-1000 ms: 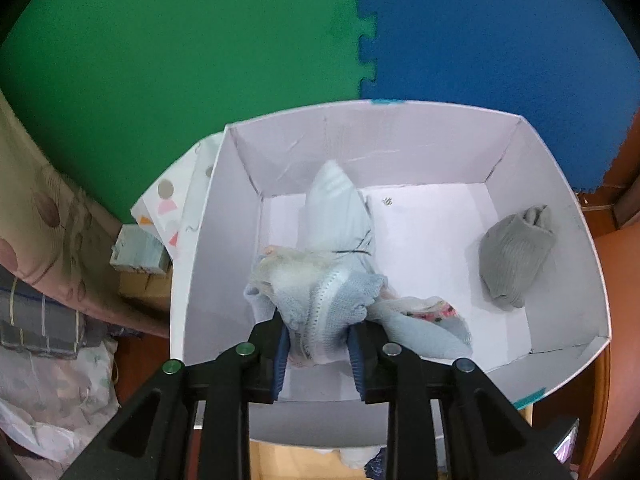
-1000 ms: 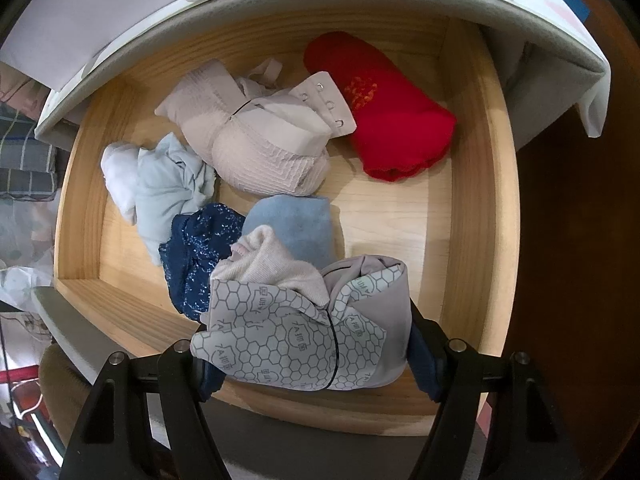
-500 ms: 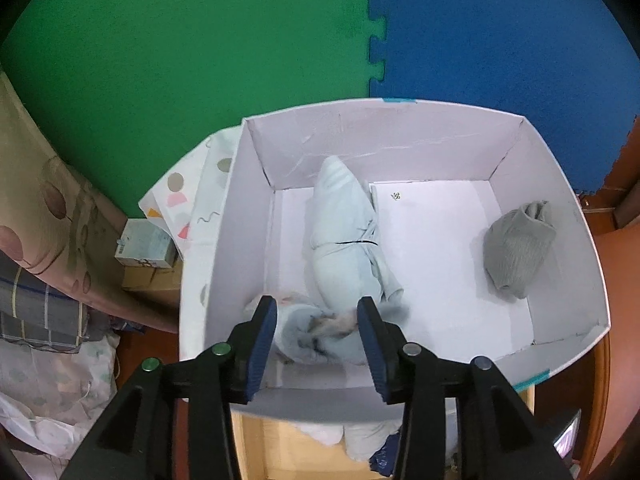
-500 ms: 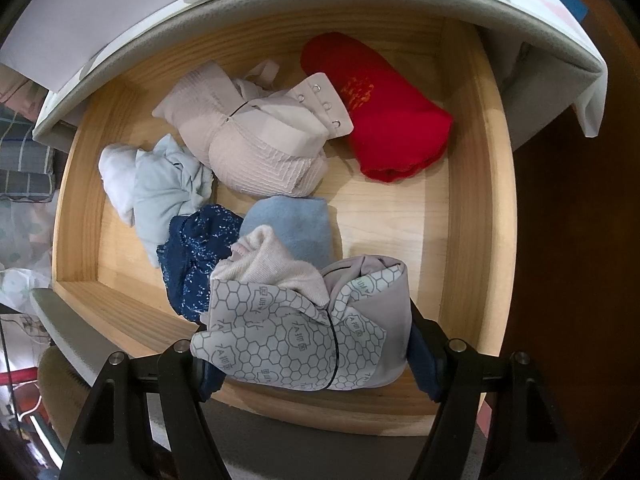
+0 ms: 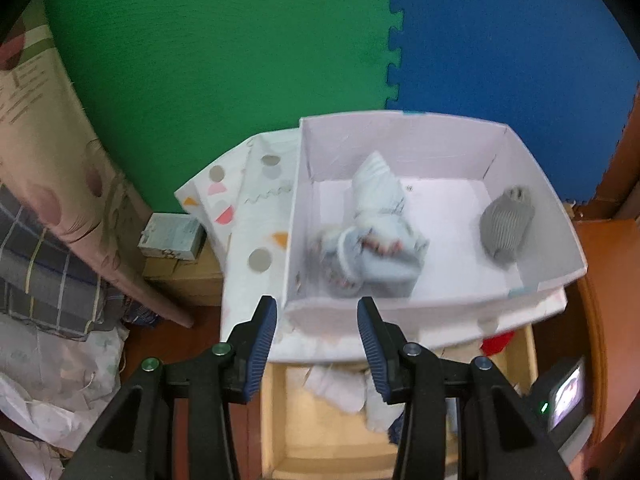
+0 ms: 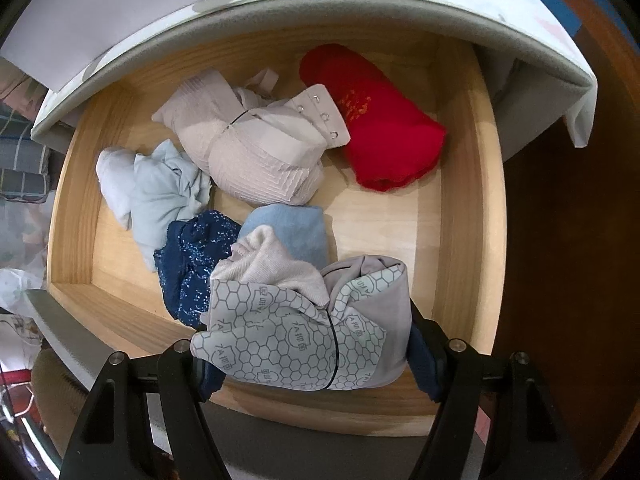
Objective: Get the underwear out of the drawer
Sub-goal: 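Lift the pale underwear into the white box and open the left gripper, then move the left gripper back over the drawer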
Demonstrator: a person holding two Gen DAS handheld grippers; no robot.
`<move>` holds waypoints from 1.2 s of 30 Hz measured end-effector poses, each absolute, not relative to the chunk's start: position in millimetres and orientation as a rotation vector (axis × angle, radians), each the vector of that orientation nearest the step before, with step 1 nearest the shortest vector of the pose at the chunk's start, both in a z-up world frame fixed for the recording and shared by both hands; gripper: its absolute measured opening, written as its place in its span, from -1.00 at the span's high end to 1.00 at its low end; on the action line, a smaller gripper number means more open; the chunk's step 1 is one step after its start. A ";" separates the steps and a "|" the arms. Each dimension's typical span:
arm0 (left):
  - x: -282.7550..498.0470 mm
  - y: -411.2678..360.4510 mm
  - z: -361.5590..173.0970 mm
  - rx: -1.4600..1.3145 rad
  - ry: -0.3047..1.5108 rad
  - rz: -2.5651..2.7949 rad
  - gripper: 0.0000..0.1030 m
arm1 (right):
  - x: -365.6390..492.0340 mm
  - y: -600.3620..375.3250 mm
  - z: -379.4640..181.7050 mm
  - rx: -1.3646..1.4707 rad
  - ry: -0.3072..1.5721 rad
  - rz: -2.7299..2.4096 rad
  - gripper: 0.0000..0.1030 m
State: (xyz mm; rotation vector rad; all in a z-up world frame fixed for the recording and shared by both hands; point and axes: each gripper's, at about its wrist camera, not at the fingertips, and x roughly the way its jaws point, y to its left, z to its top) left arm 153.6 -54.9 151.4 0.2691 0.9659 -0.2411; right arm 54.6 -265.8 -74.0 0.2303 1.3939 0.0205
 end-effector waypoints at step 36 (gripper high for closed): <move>74.3 9.2 -40.4 0.211 1.140 -0.123 0.15 | 52.1 -248.1 -67.0 0.152 1.337 -0.032 -0.37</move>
